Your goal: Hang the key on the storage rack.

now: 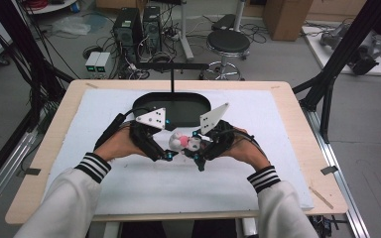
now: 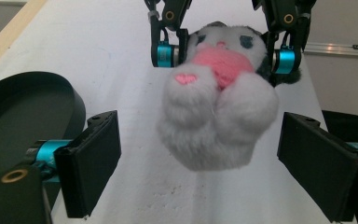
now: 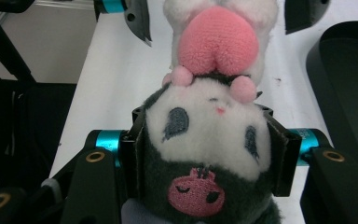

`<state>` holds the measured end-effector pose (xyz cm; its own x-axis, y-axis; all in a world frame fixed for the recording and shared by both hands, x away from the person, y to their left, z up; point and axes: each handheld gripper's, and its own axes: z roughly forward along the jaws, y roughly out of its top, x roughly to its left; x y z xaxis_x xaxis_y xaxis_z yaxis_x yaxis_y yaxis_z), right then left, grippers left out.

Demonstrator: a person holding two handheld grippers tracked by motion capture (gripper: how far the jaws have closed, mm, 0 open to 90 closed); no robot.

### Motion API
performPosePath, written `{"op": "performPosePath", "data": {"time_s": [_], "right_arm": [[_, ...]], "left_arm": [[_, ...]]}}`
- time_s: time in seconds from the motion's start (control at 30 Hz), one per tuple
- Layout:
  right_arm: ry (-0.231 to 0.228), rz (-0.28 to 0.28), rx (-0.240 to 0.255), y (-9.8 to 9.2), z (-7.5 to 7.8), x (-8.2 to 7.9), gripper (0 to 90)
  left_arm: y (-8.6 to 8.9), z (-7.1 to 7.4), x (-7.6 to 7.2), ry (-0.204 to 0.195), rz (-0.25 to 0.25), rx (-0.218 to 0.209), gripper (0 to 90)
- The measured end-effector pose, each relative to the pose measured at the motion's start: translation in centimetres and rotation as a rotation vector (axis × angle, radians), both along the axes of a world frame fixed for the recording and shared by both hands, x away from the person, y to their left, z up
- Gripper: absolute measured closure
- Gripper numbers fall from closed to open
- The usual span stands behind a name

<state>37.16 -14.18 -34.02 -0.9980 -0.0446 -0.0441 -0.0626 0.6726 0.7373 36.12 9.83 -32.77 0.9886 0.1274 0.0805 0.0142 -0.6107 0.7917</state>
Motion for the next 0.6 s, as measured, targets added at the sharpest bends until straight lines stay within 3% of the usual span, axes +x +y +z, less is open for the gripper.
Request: {"op": "performPosePath", "data": {"time_s": [0.4, 0.47, 0.5, 0.6], "right_arm": [[0.01, 0.024, -0.003, 0.71, -0.19, -0.22, 44.6], [0.01, 0.022, 0.001, 0.77, -0.21, -0.2, 44.6], [0.011, 0.022, -0.005, 0.82, -0.2, -0.19, 44.6], [0.013, 0.024, -0.011, 0.85, -0.25, -0.15, 44.6]], "left_arm": [[-0.33, -0.13, -0.25, 0.008, -0.034, 0.041, 34.9], [-0.38, -0.18, -0.3, -0.002, -0.041, 0.05, 37.0], [-0.4, -0.18, -0.34, -0.009, -0.049, 0.057, 45.9], [-0.58, -0.19, -0.73, -0.023, -0.052, 0.073, 48.3]]}}
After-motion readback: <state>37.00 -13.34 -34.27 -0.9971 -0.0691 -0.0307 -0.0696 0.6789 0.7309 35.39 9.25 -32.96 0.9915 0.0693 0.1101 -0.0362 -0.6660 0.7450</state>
